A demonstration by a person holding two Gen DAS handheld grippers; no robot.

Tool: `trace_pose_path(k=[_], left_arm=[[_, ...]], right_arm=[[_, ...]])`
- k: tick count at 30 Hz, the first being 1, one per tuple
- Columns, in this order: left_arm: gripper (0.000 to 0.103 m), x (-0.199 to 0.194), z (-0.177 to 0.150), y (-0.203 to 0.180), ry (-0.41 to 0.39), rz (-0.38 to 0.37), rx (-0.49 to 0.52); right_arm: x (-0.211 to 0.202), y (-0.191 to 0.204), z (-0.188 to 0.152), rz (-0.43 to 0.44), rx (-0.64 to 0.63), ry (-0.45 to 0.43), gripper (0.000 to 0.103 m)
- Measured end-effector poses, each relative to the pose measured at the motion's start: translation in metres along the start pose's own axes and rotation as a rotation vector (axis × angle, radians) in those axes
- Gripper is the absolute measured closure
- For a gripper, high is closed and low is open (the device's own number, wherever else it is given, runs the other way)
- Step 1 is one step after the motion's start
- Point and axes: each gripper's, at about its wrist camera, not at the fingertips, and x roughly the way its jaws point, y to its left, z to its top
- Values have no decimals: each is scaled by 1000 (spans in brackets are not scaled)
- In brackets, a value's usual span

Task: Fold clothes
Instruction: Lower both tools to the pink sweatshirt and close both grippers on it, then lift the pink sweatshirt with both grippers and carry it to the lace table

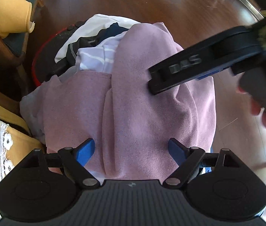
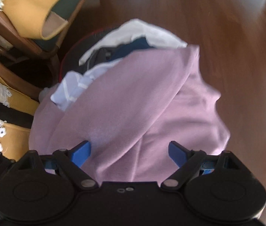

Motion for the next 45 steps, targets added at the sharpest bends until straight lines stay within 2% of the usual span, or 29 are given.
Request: trace_pose_path(k=[3, 7, 11, 14, 15, 16, 17, 18, 19, 21, 24, 27, 29, 32, 34, 37, 39, 42, 45], left_arm=[[18, -4, -1, 3, -12, -5, -10], [18, -13, -1, 3, -42, -7, 1], [18, -12, 3, -11, -57, -23, 75], [18, -5, 7, -20, -49, -69, 104], [24, -2, 8, -21, -41, -81, 98], [35, 1, 9, -22, -32, -93, 91], [58, 4, 10, -22, -23, -105, 84], [69, 5, 10, -21, -19, -109, 73], [71, 4, 10, -19, -18, -107, 57], [86, 0, 10, -14, -22, -98, 26], [87, -11, 9, 3, -49, -29, -17], [88, -21, 9, 29, -70, 39, -102], [88, -30, 11, 38, -93, 61, -129], [88, -37, 14, 45, -108, 73, -141], [88, -33, 15, 40, -102, 82, -113], [88, -29, 15, 40, -92, 78, -106], [88, -26, 15, 41, -87, 73, -107], [89, -32, 13, 40, -91, 61, -115], [90, -46, 12, 33, -104, 44, -111]], right_arm=[[-2, 5, -2, 3, 5, -10, 0], [-40, 2, -11, 1, 19, -70, 0], [-75, -19, -28, 10, 53, -97, 0], [-87, -29, -37, 59, 80, -103, 0], [-87, -29, -38, 59, 67, -102, 0], [-87, -28, -39, 59, 54, -102, 0], [-87, -27, -41, 60, 40, -101, 0], [-85, -26, -40, 66, 35, -99, 0], [-83, -25, -39, 74, 31, -96, 0], [-78, -23, -37, 88, 37, -94, 0], [-72, -28, -34, 103, 84, -83, 0], [-68, -39, -37, 15, 141, -95, 0], [-56, -50, -38, -9, 188, -52, 0], [-28, -64, -41, -11, 285, 20, 0], [-7, -69, -43, 10, 352, 59, 0], [4, -73, -46, 71, 435, 38, 0], [-2, -65, -43, 80, 385, 16, 0], [-24, -40, -44, -1, 208, -26, 0], [-57, -34, -52, 1, 184, -84, 0]])
